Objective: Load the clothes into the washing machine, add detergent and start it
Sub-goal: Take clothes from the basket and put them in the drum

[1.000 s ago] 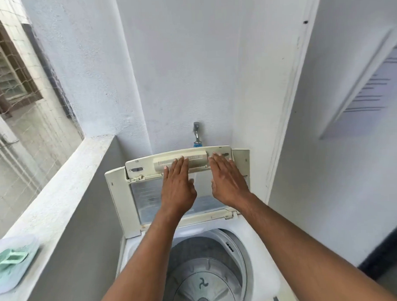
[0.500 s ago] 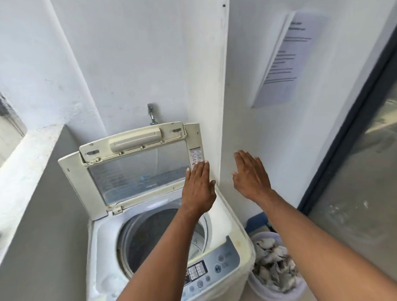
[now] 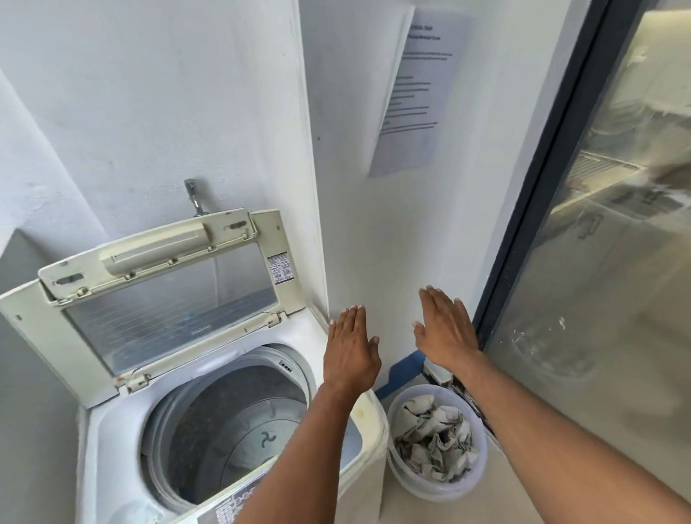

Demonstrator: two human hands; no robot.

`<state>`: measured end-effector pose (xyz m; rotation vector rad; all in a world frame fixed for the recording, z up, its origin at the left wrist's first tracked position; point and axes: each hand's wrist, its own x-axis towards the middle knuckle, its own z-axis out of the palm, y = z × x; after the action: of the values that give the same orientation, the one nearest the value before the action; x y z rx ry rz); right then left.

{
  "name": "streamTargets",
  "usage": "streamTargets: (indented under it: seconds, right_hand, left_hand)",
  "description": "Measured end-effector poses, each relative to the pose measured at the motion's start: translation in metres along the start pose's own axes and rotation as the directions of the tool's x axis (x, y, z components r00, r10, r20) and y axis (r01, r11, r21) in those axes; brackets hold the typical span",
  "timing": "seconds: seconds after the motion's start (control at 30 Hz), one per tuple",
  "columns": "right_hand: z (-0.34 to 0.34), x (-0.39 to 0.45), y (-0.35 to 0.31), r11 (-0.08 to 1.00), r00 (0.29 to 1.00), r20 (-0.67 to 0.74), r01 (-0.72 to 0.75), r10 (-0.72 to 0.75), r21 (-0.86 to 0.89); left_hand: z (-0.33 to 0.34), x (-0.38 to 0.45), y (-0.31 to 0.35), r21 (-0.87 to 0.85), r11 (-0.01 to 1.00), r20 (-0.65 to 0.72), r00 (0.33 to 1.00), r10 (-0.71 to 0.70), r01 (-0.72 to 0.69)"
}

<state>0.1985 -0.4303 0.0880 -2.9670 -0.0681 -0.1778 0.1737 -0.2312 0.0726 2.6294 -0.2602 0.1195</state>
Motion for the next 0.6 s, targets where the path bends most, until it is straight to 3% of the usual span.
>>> streamTargets:
  seconds: [0.27,0.6]
  right_hand:
    - [0.042,0.015,0.065,0.998,0.993,0.109,0.053,-0.054,0.015]
    - [0.092,0.056,0.173,0.967,0.933,0.252,0.241,-0.255,0.084]
  left_hand:
    - [0.069,0.016,0.034,0.023,0.996,0.041,0.995,-0.088,0.087]
    - [0.171,0.049,0.095,0.004,0.928,0.034,0.928,-0.372,0.372]
